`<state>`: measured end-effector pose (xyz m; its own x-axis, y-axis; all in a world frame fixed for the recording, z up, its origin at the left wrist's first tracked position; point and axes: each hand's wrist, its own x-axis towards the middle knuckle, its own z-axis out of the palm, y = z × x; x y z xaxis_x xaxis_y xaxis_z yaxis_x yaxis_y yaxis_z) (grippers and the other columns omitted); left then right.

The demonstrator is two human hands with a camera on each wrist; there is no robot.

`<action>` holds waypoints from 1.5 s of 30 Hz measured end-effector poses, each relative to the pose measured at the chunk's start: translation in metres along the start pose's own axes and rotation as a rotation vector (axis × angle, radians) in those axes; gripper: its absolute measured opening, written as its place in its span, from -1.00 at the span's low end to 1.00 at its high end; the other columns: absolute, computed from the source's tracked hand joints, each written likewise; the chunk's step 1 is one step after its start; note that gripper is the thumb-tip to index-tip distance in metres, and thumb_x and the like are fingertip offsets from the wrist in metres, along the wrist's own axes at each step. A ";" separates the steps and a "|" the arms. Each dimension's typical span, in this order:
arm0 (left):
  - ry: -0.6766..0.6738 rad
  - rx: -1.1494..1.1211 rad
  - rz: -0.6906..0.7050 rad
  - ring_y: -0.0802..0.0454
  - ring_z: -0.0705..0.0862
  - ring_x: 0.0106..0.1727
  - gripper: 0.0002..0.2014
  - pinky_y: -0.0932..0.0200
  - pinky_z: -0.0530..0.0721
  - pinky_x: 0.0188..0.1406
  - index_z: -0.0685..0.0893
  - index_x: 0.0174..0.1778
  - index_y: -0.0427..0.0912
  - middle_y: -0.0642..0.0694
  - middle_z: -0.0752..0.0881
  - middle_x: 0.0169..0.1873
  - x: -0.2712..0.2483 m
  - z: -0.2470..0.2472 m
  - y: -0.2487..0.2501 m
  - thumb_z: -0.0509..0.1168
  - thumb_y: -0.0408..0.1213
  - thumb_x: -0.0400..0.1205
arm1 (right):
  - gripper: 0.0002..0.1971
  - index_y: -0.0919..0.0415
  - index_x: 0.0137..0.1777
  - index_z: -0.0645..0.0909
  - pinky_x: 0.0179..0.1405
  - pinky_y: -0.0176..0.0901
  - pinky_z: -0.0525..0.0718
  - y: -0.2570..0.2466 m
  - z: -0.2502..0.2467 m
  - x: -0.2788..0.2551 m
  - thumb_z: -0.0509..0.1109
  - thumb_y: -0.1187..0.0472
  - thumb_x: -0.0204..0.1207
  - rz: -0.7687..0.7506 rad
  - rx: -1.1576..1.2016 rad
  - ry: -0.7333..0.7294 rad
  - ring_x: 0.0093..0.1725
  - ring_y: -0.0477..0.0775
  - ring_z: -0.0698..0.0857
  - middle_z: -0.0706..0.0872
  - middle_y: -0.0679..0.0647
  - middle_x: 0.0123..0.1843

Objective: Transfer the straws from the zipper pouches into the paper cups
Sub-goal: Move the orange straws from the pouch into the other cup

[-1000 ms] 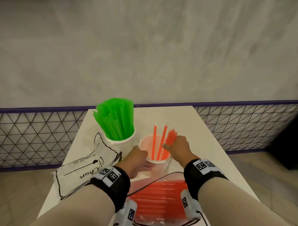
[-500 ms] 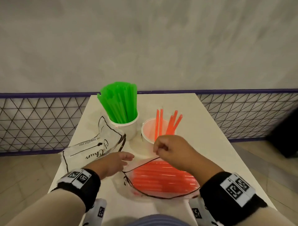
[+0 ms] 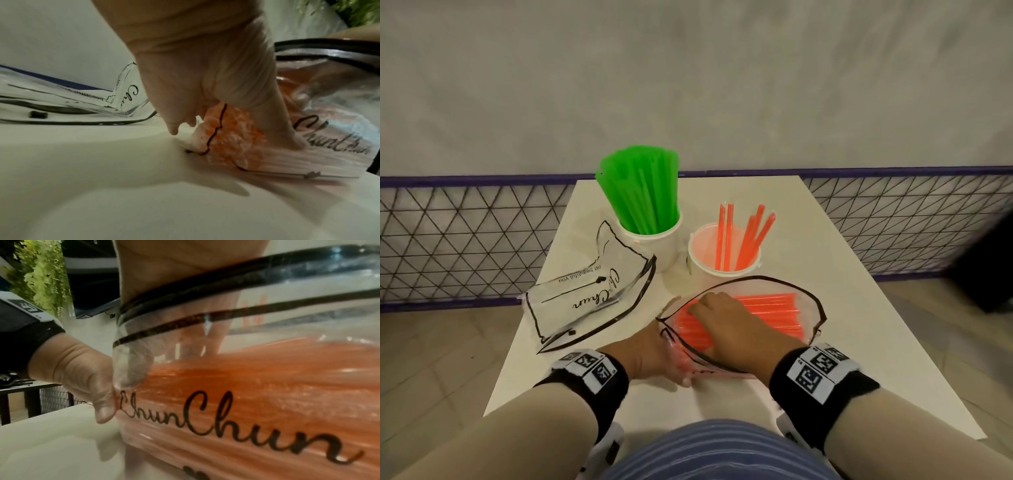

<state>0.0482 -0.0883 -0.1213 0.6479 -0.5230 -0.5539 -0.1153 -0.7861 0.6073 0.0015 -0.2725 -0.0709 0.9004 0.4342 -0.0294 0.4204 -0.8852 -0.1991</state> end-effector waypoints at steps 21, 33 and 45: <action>0.147 -0.428 0.285 0.15 0.73 0.18 -0.15 0.24 0.70 0.20 0.49 0.34 -0.08 -0.05 0.76 0.12 0.008 0.013 -0.004 0.71 -0.43 0.15 | -0.85 0.10 0.01 0.49 -0.14 -0.13 0.38 -0.013 -0.025 -0.002 0.32 0.33 0.51 -0.023 0.105 -0.130 -0.09 0.06 0.51 0.62 0.06 0.00; -0.006 0.189 0.165 0.07 0.53 0.44 0.01 0.04 0.51 0.46 0.22 0.57 0.19 0.07 0.52 0.48 0.002 -0.048 -0.001 0.64 -0.26 0.28 | -0.88 -0.06 0.18 0.49 -0.03 -0.21 0.48 -0.001 -0.112 0.006 0.27 0.06 0.69 0.242 0.479 -0.130 0.04 -0.13 0.58 0.60 -0.18 0.05; 0.470 0.139 0.150 -0.15 0.23 0.66 -0.27 -0.02 0.22 0.61 0.37 0.57 0.00 -0.15 0.05 0.69 0.034 -0.079 0.069 0.49 0.02 0.51 | -0.87 -0.10 -0.09 0.62 0.25 0.06 0.63 0.020 -0.154 0.037 0.44 0.19 0.58 0.298 1.082 0.786 0.05 -0.01 0.70 0.72 -0.14 -0.13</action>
<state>0.1212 -0.1342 -0.0530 0.8814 -0.4539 -0.1309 -0.3113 -0.7665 0.5617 0.0601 -0.2997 0.0745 0.9187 -0.2774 0.2810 0.2313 -0.1987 -0.9524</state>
